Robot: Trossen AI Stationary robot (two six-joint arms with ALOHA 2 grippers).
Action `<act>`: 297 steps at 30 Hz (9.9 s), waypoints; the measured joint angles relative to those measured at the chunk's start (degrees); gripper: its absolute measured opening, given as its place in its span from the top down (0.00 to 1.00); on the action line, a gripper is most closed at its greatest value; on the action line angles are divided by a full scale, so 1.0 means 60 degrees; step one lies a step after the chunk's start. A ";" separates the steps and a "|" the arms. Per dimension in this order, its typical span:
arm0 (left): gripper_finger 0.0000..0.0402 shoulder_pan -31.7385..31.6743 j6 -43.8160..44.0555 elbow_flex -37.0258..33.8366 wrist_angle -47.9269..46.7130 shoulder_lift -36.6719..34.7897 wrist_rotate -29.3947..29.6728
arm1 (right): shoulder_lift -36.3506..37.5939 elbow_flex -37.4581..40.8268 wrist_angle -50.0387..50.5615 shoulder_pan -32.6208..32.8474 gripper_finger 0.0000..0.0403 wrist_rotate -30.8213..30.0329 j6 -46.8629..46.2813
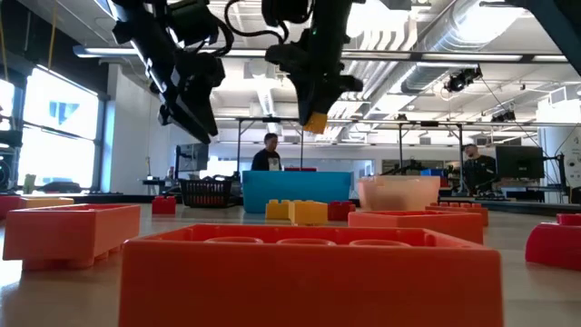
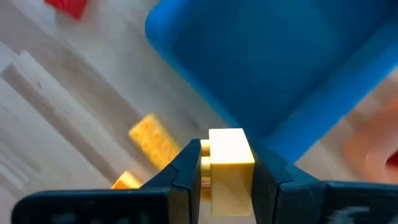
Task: Sort & place blocks by color
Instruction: Put the yellow game piece into the blue bin, then put the red game piece into the orange bin
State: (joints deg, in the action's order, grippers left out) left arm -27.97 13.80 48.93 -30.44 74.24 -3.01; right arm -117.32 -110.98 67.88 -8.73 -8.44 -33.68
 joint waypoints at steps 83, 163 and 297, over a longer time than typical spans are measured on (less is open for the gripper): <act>0.54 0.0503 1.1164 -0.0164 -0.1562 0.3215 0.0958 | -0.0335 0.2699 -0.5005 -0.2981 0.57 0.1383 0.7804; 0.82 0.1454 -0.1473 -0.0160 -0.1269 -0.0459 -0.3082 | -0.0321 0.1257 -0.6641 0.0222 0.57 0.4289 0.5367; 0.55 0.0637 0.0456 -0.0160 0.1320 -0.0437 -0.1114 | 0.0881 0.1293 0.1085 -0.7293 0.80 0.3292 0.4699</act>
State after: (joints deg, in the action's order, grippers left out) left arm -24.14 16.53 47.97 -22.52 71.61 -9.69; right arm -112.03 -103.22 74.38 -52.48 11.31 -5.48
